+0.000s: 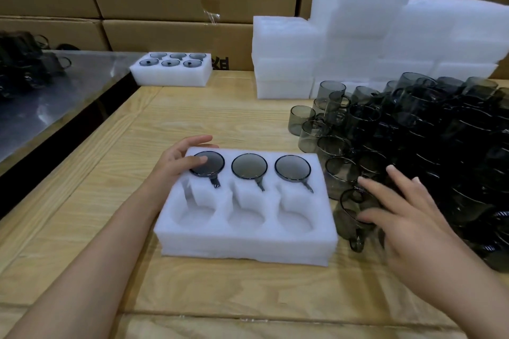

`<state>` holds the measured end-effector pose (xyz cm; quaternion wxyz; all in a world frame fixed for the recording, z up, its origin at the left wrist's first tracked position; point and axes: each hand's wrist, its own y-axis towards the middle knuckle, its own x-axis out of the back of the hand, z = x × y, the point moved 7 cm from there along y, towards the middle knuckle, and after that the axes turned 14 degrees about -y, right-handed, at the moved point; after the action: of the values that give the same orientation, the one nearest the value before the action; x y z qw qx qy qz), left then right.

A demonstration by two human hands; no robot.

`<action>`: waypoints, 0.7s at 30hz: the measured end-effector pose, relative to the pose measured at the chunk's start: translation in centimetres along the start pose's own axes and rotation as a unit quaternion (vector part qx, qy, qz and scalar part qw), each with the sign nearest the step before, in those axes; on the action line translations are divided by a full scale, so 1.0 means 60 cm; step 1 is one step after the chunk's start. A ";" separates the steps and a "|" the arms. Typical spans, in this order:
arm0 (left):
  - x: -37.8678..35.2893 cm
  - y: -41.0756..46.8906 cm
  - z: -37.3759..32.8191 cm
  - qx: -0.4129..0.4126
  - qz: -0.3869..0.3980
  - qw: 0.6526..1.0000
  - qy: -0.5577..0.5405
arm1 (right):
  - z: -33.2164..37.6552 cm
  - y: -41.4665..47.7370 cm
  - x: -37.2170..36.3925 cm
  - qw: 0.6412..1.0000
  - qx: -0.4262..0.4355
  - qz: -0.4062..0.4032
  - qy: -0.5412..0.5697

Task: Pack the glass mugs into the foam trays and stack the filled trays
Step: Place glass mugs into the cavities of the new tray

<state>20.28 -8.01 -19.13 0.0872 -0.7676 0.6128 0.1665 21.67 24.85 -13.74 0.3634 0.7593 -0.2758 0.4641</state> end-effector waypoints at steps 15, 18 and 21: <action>0.003 0.000 -0.001 -0.005 -0.013 1.000 0.002 | 0.004 0.019 -0.024 0.975 0.119 0.180 0.049; 0.003 0.001 0.000 -0.006 -0.016 1.000 0.001 | -0.004 0.020 0.031 0.974 0.102 0.120 0.165; 0.006 0.003 0.001 -0.006 -0.022 1.000 -0.001 | -0.009 0.024 0.084 0.962 0.081 0.012 0.261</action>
<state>20.15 -8.35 -19.30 0.0875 -0.7812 0.5945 0.1691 22.41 24.02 -8.57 0.3546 0.6350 -0.1424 0.6713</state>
